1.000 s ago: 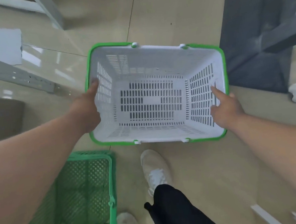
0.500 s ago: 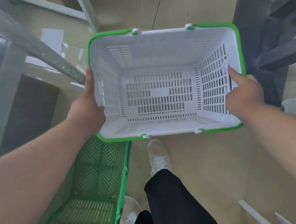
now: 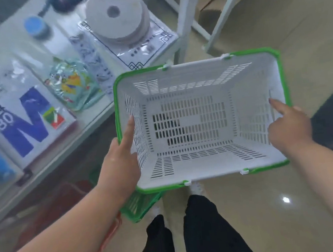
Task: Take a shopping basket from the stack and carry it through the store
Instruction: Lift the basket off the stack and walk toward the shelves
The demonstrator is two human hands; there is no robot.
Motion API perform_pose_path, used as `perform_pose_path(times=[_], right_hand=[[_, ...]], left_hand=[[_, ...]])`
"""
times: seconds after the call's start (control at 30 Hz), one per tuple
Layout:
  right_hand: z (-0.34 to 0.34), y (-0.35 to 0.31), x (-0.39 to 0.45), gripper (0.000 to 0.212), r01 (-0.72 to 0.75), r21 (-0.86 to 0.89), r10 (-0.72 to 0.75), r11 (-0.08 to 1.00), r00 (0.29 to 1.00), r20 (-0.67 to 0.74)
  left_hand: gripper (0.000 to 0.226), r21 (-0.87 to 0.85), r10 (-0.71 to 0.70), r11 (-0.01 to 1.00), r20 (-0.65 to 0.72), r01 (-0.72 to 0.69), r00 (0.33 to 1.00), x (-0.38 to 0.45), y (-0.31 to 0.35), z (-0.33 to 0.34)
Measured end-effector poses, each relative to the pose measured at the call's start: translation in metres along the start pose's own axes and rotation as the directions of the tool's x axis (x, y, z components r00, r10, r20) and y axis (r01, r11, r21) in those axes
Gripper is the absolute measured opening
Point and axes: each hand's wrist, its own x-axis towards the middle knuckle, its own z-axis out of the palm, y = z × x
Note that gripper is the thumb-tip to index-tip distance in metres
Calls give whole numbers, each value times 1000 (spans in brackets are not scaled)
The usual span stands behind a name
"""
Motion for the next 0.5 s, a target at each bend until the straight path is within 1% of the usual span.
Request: perform_pose_path(times=[0.1,0.2,0.27,0.37,0.43,0.5], right_hand=[[22,-42,-4,75,149,-49,-145,988,986,76],[55,-76,-8,74,310,-100,-295,945,945,140],[78,-93,-9,73,409,-145,-380,901,905,191],[112,-112,-18,73,552,-159,-497,819,820,283],[134,-118,-22,72,607,-150,-541,780,776,325],[155,-120,-24,71,630,-148,-555,762,754,350]], left_hand=[[118,-55,-124,991,-61,121,990,-34,-38,1],[124,-111,-215,973,-124,202,969,-67,-78,15],[119,-170,-330,936,-128,307,935,-86,-102,26],[115,-213,-471,873,-129,439,873,-113,-135,43],[110,-231,-529,839,-135,492,838,-128,-150,57],[105,-250,-568,815,-161,523,807,-136,-162,74]])
